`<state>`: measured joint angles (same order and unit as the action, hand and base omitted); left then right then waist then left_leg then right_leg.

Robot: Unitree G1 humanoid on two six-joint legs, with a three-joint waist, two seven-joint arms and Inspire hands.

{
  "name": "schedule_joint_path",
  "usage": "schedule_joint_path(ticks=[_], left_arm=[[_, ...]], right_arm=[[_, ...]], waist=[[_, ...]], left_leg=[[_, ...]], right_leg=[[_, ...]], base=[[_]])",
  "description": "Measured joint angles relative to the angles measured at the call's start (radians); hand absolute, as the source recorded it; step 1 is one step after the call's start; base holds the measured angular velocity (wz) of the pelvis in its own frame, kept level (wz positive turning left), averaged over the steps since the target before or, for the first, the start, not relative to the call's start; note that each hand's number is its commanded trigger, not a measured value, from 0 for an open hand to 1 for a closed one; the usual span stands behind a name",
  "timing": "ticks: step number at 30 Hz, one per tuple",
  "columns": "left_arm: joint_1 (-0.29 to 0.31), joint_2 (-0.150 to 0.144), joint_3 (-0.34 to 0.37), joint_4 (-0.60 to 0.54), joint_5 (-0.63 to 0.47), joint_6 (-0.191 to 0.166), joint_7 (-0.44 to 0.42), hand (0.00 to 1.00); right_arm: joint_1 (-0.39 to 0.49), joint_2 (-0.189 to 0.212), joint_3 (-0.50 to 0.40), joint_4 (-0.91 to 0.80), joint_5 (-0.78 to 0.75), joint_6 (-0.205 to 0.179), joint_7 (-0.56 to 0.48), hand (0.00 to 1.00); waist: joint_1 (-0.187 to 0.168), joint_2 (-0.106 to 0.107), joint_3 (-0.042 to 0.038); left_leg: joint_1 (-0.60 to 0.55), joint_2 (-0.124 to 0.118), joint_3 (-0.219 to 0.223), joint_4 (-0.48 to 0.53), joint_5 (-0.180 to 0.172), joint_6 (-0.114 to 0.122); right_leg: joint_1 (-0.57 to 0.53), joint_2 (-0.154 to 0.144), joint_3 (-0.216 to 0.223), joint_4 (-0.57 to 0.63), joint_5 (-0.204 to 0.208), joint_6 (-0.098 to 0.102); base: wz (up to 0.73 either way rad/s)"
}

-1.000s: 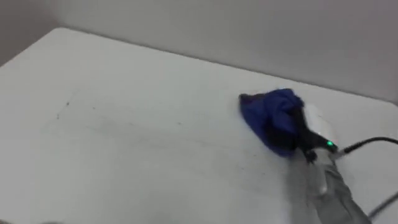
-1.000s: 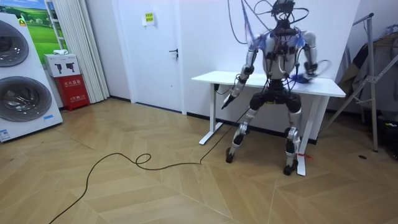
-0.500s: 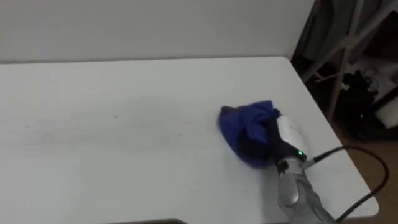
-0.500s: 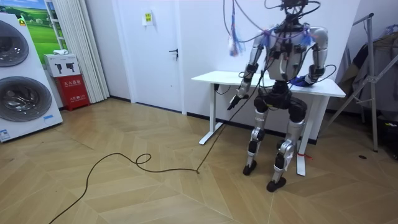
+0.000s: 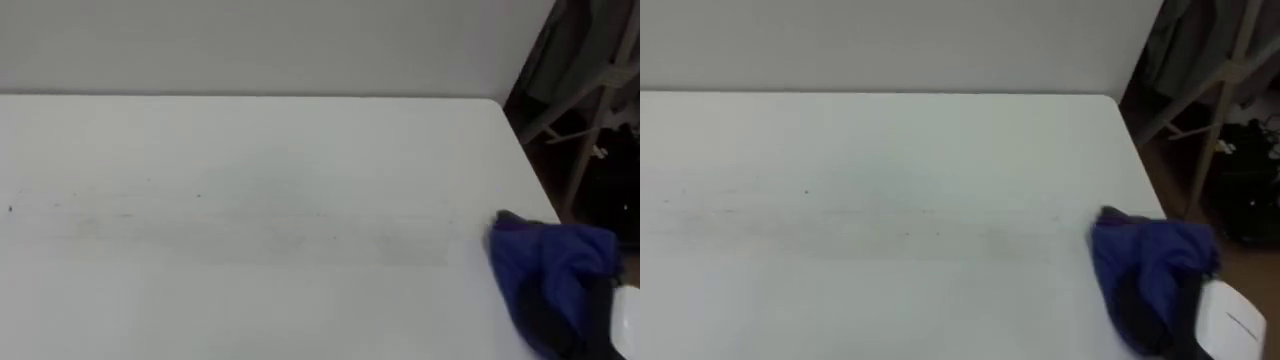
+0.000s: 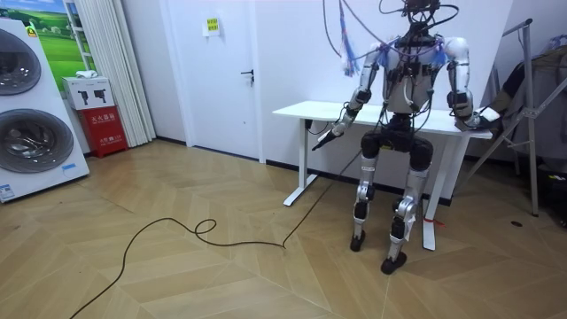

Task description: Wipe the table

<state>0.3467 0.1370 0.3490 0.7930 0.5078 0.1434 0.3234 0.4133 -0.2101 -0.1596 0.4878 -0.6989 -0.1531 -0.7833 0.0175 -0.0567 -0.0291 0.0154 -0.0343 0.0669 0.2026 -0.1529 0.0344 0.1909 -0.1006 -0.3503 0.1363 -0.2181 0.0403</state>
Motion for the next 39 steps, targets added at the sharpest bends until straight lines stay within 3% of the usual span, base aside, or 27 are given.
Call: schedule_joint_path(ticks=[3, 6, 8, 9, 10, 11, 13, 14, 17, 21, 26, 27, 28, 29, 30, 31, 39], left_arm=[[-0.048, 0.001, -0.045, 0.021, -0.007, -0.008, 0.0, 0.0], [-0.084, -0.002, -0.116, 0.039, -0.029, -0.017, 0.001, 0.0], [-0.095, -0.002, -0.178, 0.067, -0.048, -0.018, 0.009, 0.0], [-0.099, -0.003, -0.194, 0.07, -0.05, -0.017, 0.016, 0.0], [-0.091, -0.004, -0.224, 0.071, -0.063, -0.015, 0.022, 0.0], [-0.088, -0.006, -0.246, 0.071, -0.069, -0.011, 0.023, 0.0], [-0.09, -0.004, -0.257, 0.068, -0.094, 0.004, 0.023, 0.0], [-0.096, -0.004, -0.268, 0.058, -0.118, 0.011, 0.024, 0.0], [-0.083, -0.014, -0.296, 0.01, -0.123, 0.009, 0.025, 0.0], [-0.055, -0.012, -0.294, 0.008, -0.123, 0.02, 0.021, 0.0], [-0.044, -0.013, -0.295, -0.056, -0.122, 0.021, 0.02, 0.0], [-0.043, -0.013, -0.295, -0.064, -0.122, 0.021, 0.02, 0.0], [-0.043, -0.012, -0.295, -0.076, -0.122, 0.02, 0.02, 0.0], [-0.045, -0.012, -0.295, -0.083, -0.122, 0.02, 0.021, 0.0], [-0.045, -0.012, -0.296, -0.085, -0.122, 0.02, 0.022, 0.0], [-0.045, -0.012, -0.296, -0.086, -0.123, 0.02, 0.023, 0.0], [-0.035, -0.01, -0.296, -0.085, -0.123, 0.021, 0.059, 0.0]], right_arm=[[-0.034, -0.029, 0.011, 0.066, 0.004, 0.009, 0.001, 1.0], [-0.082, -0.024, 0.033, 0.049, 0.01, 0.094, 0.028, 1.0], [-0.129, -0.011, 0.077, -0.007, 0.009, 0.191, 0.078, 1.0], [-0.147, -0.009, 0.093, -0.017, 0.008, 0.214, 0.1, 1.0], [-0.187, -0.004, 0.128, -0.047, -0.008, 0.259, 0.151, 1.0], [-0.231, 0.004, 0.174, -0.072, -0.029, 0.29, 0.198, 1.0], [-0.313, 0.023, 0.257, -0.09, -0.073, 0.307, 0.264, 1.0], [-0.337, 0.044, 0.302, -0.121, -0.093, 0.314, 0.299, 1.0], [-0.347, 0.049, 0.38, -0.167, -0.16, 0.332, 0.342, 1.0], [-0.332, 0.032, 0.407, -0.197, -0.203, 0.336, 0.36, 1.0], [-0.314, 0.022, 0.413, -0.208, -0.206, 0.312, 0.36, 1.0], [-0.314, 0.022, 0.412, -0.208, -0.206, 0.311, 0.36, 0.89], [-0.313, 0.022, 0.412, -0.207, -0.206, 0.311, 0.36, 0.64], [-0.313, 0.022, 0.412, -0.204, -0.206, 0.311, 0.36, 0.58], [-0.313, 0.022, 0.412, -0.203, -0.206, 0.311, 0.36, 0.22], [-0.313, 0.022, 0.412, -0.198, -0.206, 0.311, 0.36, 0.0], [-0.302, 0.012, 0.403, -0.154, -0.223, 0.329, 0.359, 0.0]], waist=[[0.017, 0.003, -0.0014], [0.045, 0.007, 0.0008], [0.069, 0.011, 0.0036], [0.073, 0.012, 0.0046], [0.091, 0.018, 0.0081], [0.123, 0.027, 0.0168], [0.127, 0.035, 0.0292], [0.123, 0.035, 0.0309], [0.127, 0.029, 0.0368], [0.129, 0.022, 0.0403], [0.124, 0.016, 0.0356], [0.124, 0.016, 0.0353], [0.124, 0.014, 0.0342], [0.124, 0.013, 0.0329], [0.124, 0.012, 0.0325], [0.124, 0.012, 0.0323], [0.124, 0.015, 0.0273]], left_leg=[[0.008, 0.001, -0.002, 0.01, -0.017, 0.013], [0.015, 0.005, 0.028, 0.011, -0.023, 0.02], [0.013, 0.01, 0.054, 0.01, -0.026, 0.017], [0.013, 0.011, 0.062, 0.01, -0.026, 0.017], [0.011, 0.01, 0.06, 0.01, -0.026, 0.017], [0.007, 0.007, 0.036, 0.011, -0.028, 0.018], [-0.023, 0.002, -0.034, 0.03, -0.031, 0.025], [-0.053, 0.0, -0.078, 0.049, -0.03, 0.023], [-0.077, -0.011, -0.124, 0.057, -0.016, 0.001], [-0.072, -0.012, -0.143, 0.064, -0.014, -0.007], [-0.072, -0.01, -0.153, 0.063, -0.018, -0.014], [-0.072, -0.011, -0.153, 0.062, -0.018, -0.014], [-0.071, -0.011, -0.153, 0.062, -0.018, -0.014], [-0.07, -0.012, -0.153, 0.062, -0.018, -0.013], [-0.069, -0.013, -0.153, 0.062, -0.018, -0.013], [-0.064, -0.013, -0.153, 0.062, -0.019, -0.012], [-0.056, -0.015, -0.154, 0.062, -0.02, -0.01]], right_leg=[[0.003, -0.001, 0.031, 0.019, 0.02, 0.01], [-0.003, -0.001, 0.056, 0.015, 0.037, 0.013], [-0.019, 0.0, 0.082, 0.016, 0.042, 0.013], [-0.023, 0.0, 0.085, 0.016, 0.042, 0.013], [-0.036, 0.004, 0.099, 0.019, 0.044, 0.011], [-0.046, 0.013, 0.099, 0.017, 0.051, 0.0], [-0.07, 0.032, 0.095, 0.016, 0.067, -0.015], [-0.083, 0.042, 0.085, 0.016, 0.067, -0.016], [-0.086, 0.048, 0.043, 0.014, 0.05, -0.035], [-0.069, 0.049, 0.01, 0.013, 0.021, -0.05], [-0.06, 0.053, -0.007, 0.012, 0.015, -0.053], [-0.059, 0.053, -0.007, 0.011, 0.015, -0.053], [-0.059, 0.052, -0.006, 0.012, 0.015, -0.053], [-0.059, 0.052, -0.005, 0.013, 0.015, -0.053], [-0.057, 0.052, -0.005, 0.013, 0.015, -0.053], [-0.053, 0.051, -0.003, 0.013, 0.015, -0.053], [-0.043, 0.051, -0.001, 0.013, 0.012, -0.049]], base=[[-0.14], [-0.34], [-0.41], [-0.56], [-0.71], [-0.79], [-0.34], [0.22], [0.52], [0.29], [0.06], [0.0], [0.0], [0.0], [0.0], [0.0], [0.0]])
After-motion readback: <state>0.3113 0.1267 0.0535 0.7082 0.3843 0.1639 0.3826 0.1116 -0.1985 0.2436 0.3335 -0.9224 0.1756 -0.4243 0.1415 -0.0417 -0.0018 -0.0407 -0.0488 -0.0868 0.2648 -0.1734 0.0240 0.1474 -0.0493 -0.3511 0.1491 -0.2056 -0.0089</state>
